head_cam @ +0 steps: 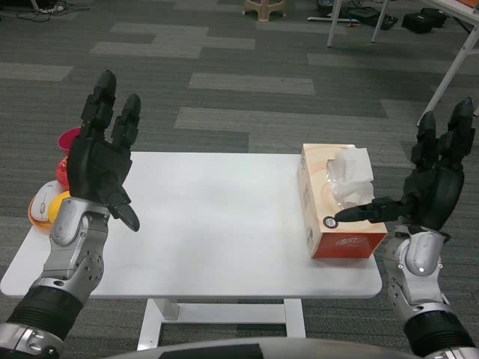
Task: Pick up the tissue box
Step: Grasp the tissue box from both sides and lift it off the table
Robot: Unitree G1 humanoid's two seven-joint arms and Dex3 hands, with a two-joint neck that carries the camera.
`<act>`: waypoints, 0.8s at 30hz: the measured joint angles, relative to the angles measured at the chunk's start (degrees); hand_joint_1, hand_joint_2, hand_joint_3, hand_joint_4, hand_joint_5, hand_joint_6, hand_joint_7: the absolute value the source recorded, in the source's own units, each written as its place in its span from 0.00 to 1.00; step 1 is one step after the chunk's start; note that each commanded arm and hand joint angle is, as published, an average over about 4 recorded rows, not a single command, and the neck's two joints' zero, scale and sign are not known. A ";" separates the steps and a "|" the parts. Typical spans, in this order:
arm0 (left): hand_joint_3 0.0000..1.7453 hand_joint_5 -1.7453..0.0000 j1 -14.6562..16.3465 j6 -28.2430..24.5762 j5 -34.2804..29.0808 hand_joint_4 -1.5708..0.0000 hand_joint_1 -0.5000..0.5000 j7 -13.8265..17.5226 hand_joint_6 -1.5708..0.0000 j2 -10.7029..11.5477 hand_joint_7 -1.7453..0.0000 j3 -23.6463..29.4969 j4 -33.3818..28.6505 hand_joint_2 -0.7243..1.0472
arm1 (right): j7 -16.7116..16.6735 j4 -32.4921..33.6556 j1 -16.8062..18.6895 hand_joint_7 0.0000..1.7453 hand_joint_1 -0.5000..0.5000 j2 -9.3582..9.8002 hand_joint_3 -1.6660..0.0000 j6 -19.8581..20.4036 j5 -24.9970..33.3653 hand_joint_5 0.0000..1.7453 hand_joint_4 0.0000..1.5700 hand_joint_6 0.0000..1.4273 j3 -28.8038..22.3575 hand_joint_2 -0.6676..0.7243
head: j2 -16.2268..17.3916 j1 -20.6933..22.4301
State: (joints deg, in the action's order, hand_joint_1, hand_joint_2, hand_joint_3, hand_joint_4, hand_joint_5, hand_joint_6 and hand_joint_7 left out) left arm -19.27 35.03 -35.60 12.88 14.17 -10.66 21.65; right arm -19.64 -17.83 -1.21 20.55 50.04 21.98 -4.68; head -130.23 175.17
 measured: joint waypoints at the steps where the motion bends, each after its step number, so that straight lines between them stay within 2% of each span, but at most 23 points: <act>1: 0.00 0.94 0.00 0.00 -0.07 1.00 1.00 0.00 1.00 0.01 1.00 0.00 0.29 0.10 | 0.36 -0.02 0.32 0.04 0.06 0.01 0.98 -0.16 0.06 0.00 0.09 0.00 -0.29 0.82 | -0.02 -0.11; 9: 0.00 0.94 -0.04 0.02 -1.02 1.00 1.00 0.00 1.00 0.12 1.00 -0.20 1.31 0.10 | 6.46 -3.24 1.67 0.04 0.08 0.00 0.95 -1.28 0.33 0.00 0.09 0.00 -2.97 0.82 | 0.64 -0.41; 13: 0.00 0.94 -0.10 0.03 -1.05 1.00 1.00 0.00 1.00 0.13 1.00 -0.57 2.20 0.10 | 10.57 -5.69 2.10 0.04 0.08 0.02 0.95 -1.88 0.34 0.00 0.07 0.00 -4.85 0.78 | 0.76 -0.48; 16: 0.00 0.94 -0.12 0.03 -1.06 1.00 1.00 0.00 1.00 0.13 1.00 -0.70 2.45 0.10 | 12.50 -7.12 2.38 0.04 0.08 0.04 0.95 -2.11 0.34 0.00 0.05 0.00 -5.75 0.78 | 0.74 -0.61; 18: 0.00 0.94 -0.13 0.03 -1.06 1.00 1.00 0.00 1.00 0.13 1.00 -0.74 2.51 0.10 | 13.35 -7.75 2.61 0.04 0.08 0.02 0.95 -2.33 0.33 0.00 0.03 0.00 -6.16 0.75 | 0.66 -0.88; 24: 0.00 0.94 -0.20 0.05 -1.06 1.00 1.00 -0.01 1.00 0.14 1.00 -1.07 2.55 0.10 | 21.73 -12.88 3.11 0.04 0.08 0.34 0.95 -3.72 0.32 0.00 0.02 0.00 -9.29 0.73 | -0.03 -1.81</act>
State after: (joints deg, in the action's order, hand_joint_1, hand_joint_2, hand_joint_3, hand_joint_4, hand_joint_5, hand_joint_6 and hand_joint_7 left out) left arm -19.47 35.08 -36.66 12.87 14.31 -11.74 24.20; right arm 2.10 -30.71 1.89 20.89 46.31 22.30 -13.97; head -130.26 173.36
